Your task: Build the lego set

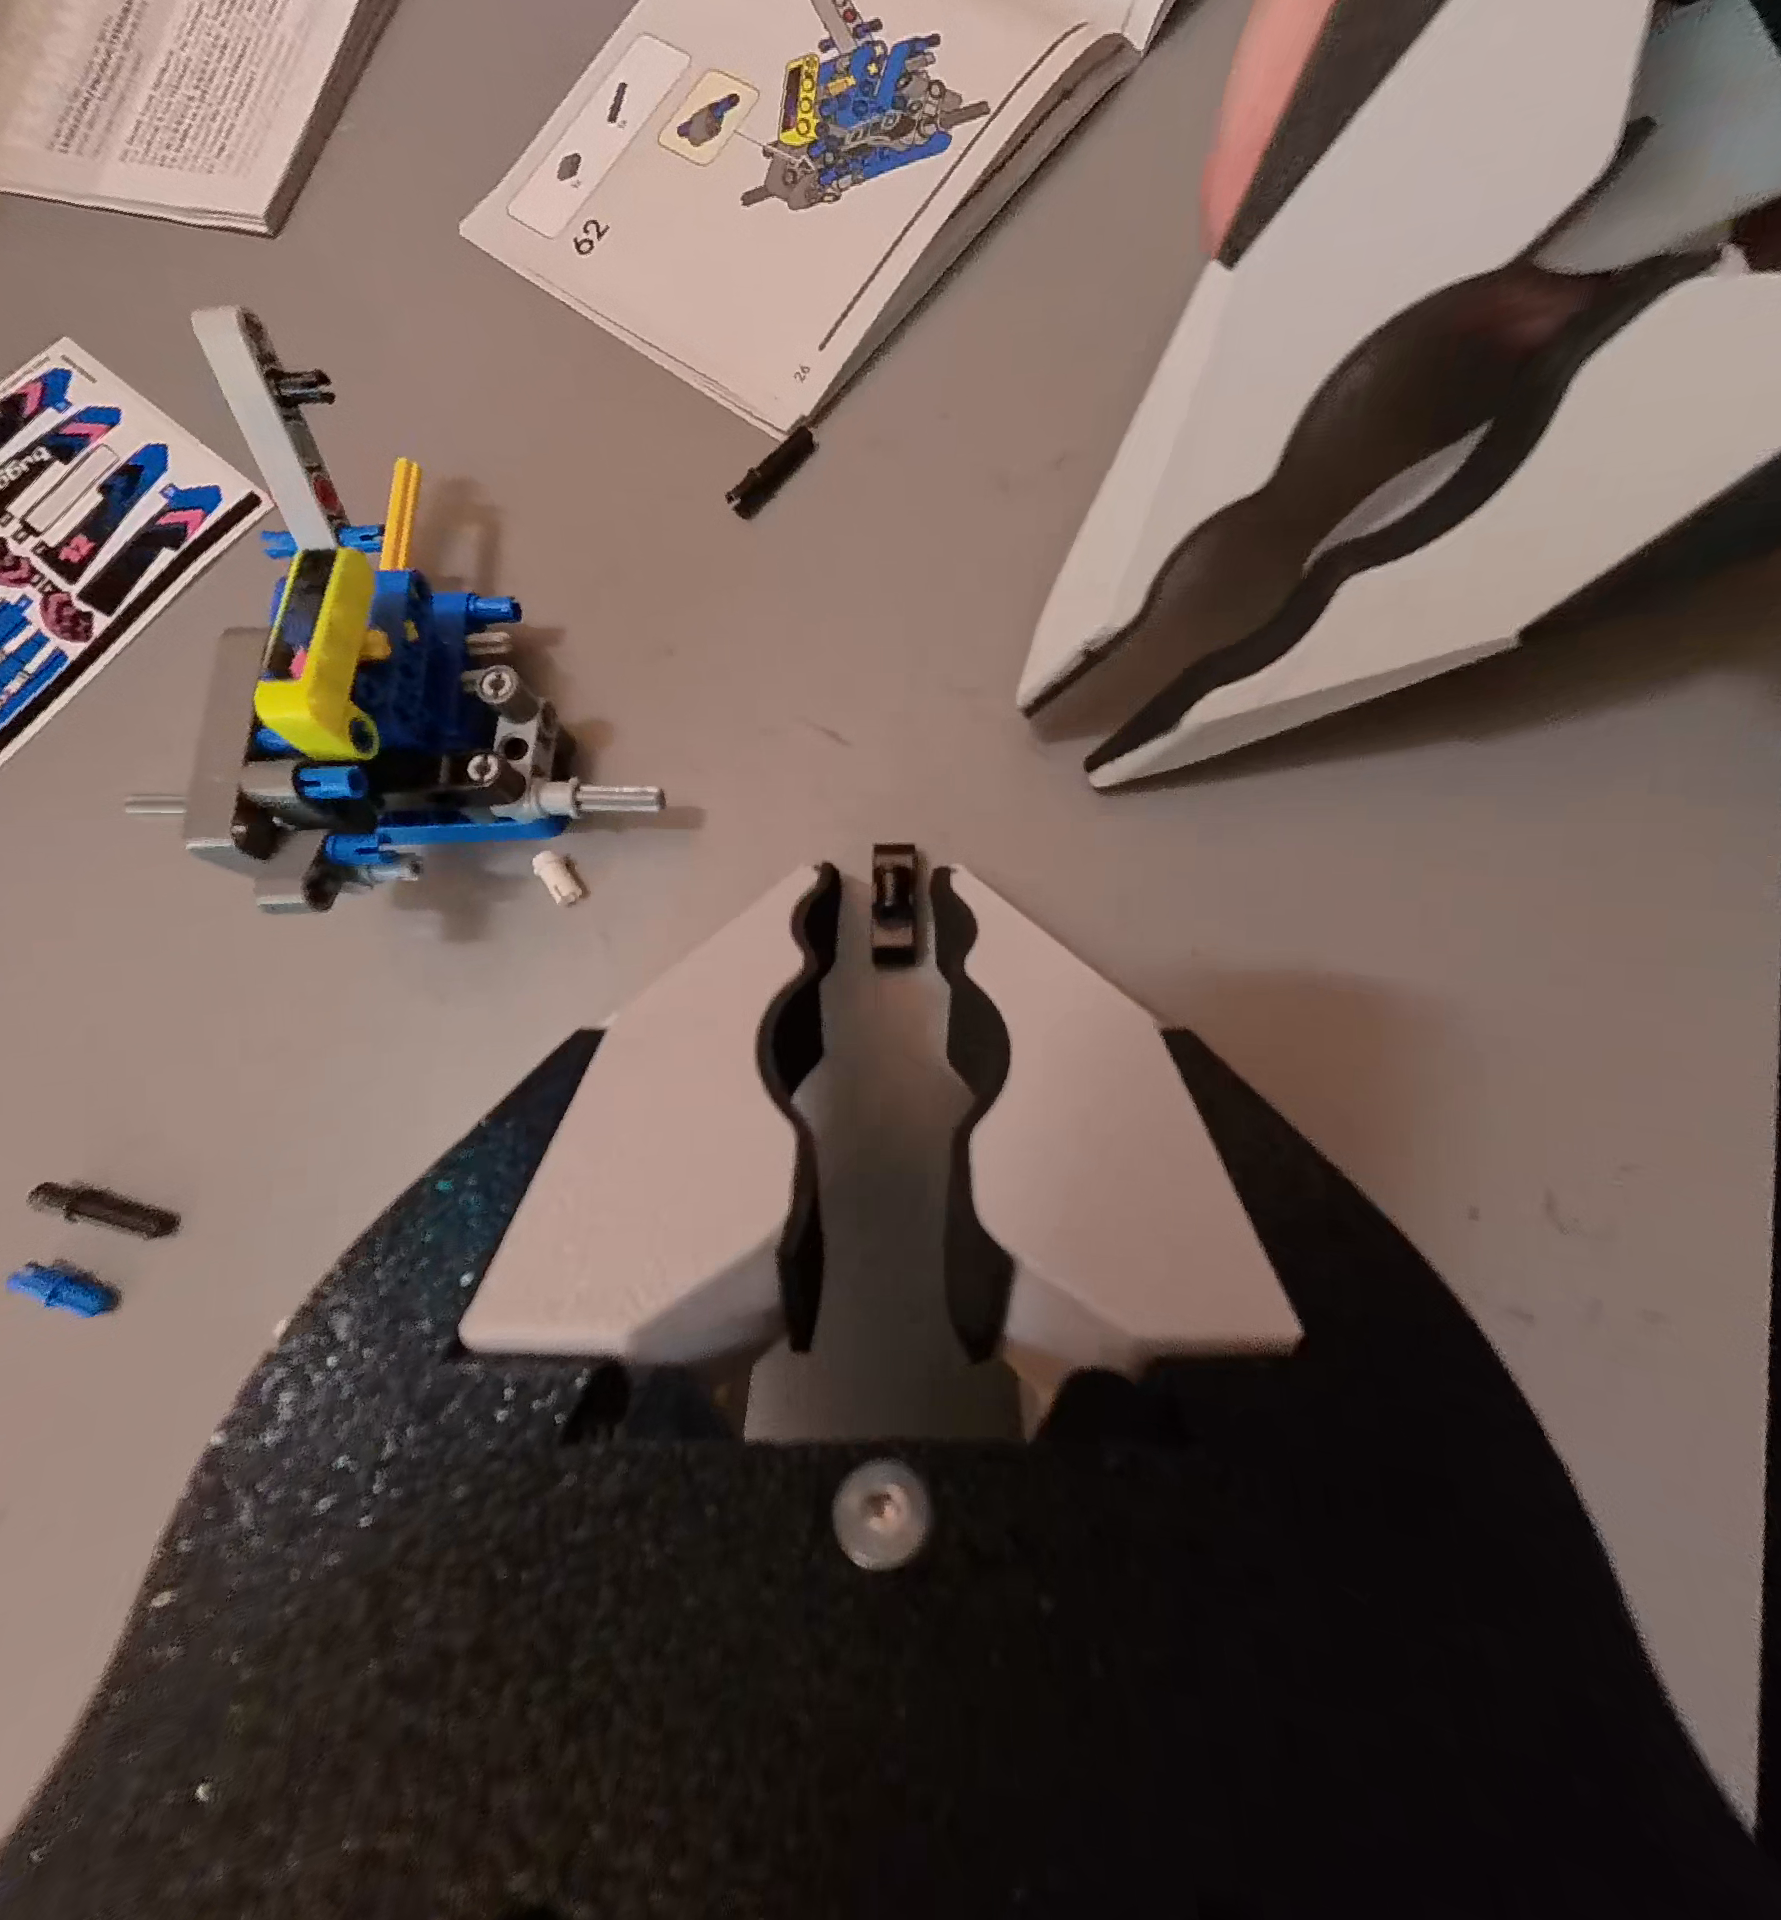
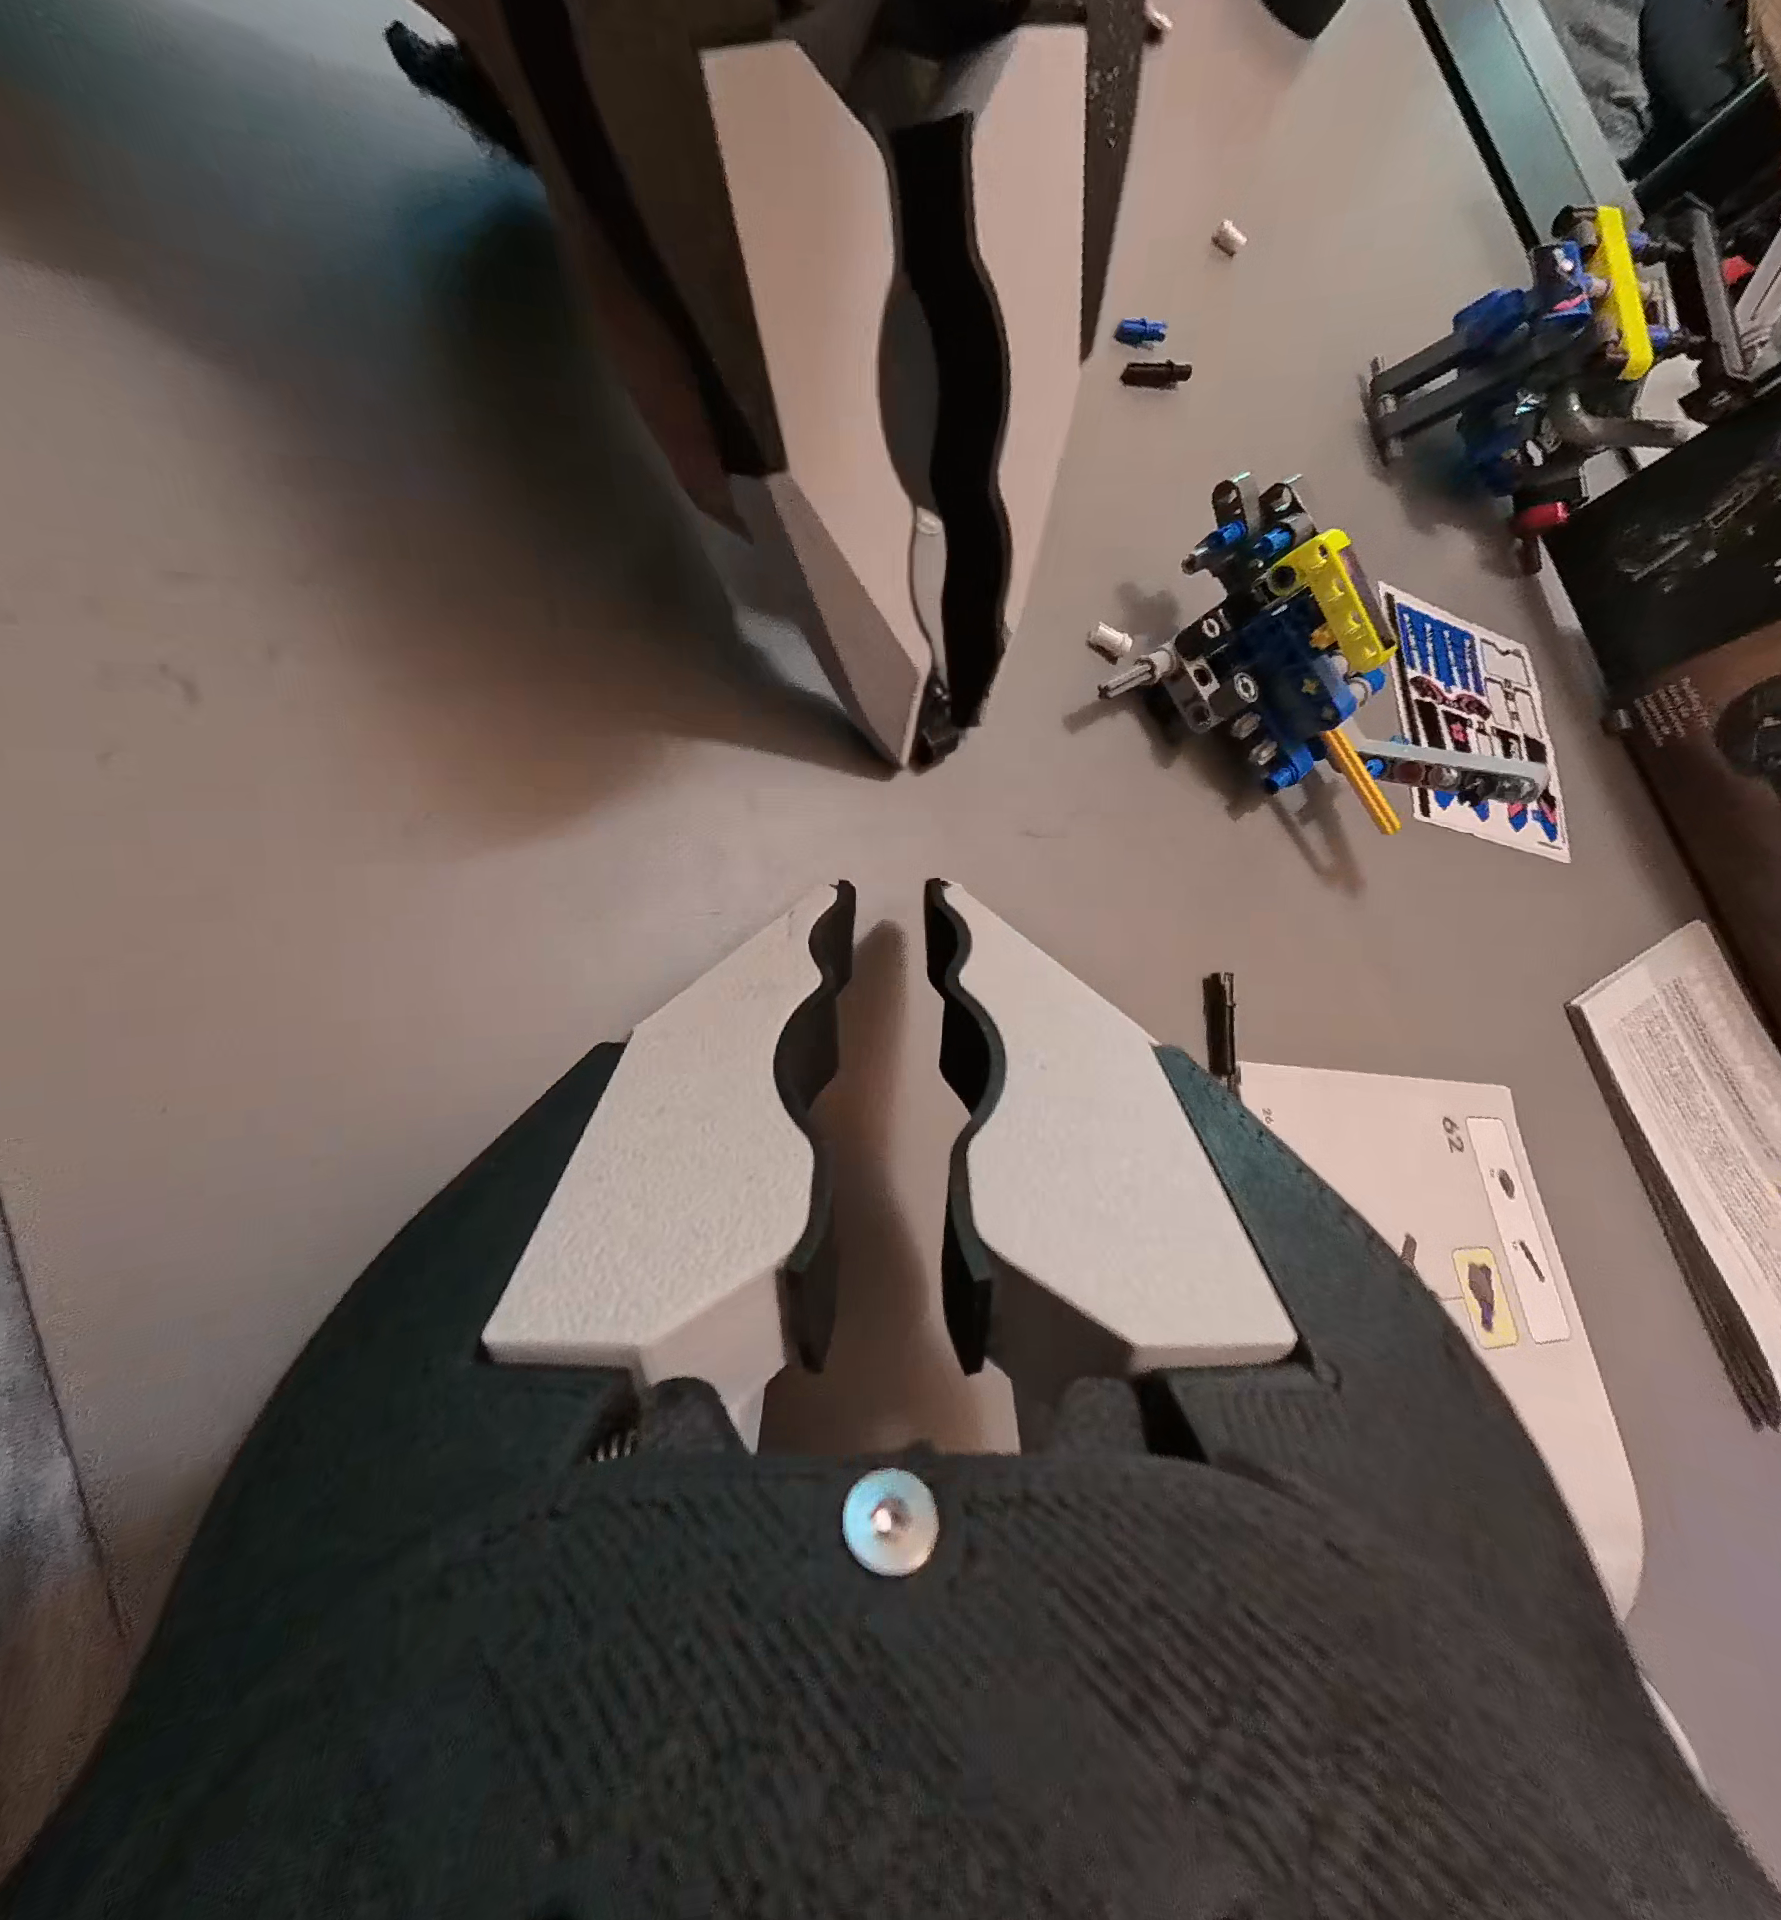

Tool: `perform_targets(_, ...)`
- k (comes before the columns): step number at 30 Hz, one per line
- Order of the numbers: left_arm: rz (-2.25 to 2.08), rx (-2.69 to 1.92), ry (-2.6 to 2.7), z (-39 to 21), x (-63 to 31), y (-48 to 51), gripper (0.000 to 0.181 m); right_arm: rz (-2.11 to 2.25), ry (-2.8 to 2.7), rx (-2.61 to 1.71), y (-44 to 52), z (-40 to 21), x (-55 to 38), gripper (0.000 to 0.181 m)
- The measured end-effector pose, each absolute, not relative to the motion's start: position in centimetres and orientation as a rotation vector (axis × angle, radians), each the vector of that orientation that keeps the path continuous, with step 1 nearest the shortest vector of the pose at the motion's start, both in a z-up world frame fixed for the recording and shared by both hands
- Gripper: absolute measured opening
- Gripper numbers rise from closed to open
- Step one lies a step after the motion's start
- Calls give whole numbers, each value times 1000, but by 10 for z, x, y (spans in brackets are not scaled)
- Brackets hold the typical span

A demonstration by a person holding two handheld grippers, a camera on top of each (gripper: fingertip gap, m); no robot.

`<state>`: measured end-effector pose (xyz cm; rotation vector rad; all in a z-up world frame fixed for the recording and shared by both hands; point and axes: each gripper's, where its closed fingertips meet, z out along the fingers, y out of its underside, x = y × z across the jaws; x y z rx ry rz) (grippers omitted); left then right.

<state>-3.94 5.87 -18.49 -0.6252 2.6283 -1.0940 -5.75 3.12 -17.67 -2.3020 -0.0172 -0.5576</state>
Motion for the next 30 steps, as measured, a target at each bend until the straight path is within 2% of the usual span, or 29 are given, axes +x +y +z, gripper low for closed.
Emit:
perform_targets(1,-1092,-614,2627,-185,-40,60,16,-553,-11,-2304,32,-177,-56,12)
perform_targets(14,-1128,-641,2548,-178,-48,88,19,-513,8,-2282,50,-179,-44,16)
perform_targets(21,-1217,-767,2397,-162,-38,112,46,-439,65,-2255,53,-177,-36,22)
perform_targets(25,-1159,-781,2370,-159,-39,124,47,-412,12,-2288,53,-177,-35,27)
perform_targets(30,-1058,-817,2341,-161,-42,138,35,-284,-88,-2270,55,-170,-38,30)
